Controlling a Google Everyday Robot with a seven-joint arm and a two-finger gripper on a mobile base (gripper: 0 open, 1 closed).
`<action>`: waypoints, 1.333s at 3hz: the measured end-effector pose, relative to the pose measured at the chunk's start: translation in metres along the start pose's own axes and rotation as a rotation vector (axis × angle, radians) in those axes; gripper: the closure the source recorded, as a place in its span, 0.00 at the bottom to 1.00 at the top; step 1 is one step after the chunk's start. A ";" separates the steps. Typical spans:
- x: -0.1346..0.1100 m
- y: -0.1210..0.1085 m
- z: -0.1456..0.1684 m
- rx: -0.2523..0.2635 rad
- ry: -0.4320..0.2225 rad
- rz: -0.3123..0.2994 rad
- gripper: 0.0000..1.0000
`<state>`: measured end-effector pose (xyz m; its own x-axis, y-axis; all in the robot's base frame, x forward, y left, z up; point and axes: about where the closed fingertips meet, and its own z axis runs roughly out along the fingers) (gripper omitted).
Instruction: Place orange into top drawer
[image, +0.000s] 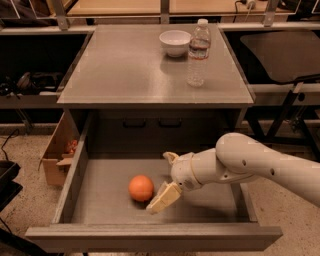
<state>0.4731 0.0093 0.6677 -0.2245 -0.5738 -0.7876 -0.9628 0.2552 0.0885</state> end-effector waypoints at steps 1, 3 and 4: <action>-0.004 0.000 0.005 -0.032 -0.014 0.000 0.00; -0.024 -0.025 -0.047 -0.052 -0.028 0.084 0.00; -0.036 -0.028 -0.109 0.016 0.010 0.074 0.00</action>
Offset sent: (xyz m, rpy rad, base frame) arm 0.0294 -0.0068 0.0283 0.0954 0.1488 0.0234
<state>0.4919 -0.0621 0.7604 -0.2969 -0.5608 -0.7729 -0.9409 0.3098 0.1367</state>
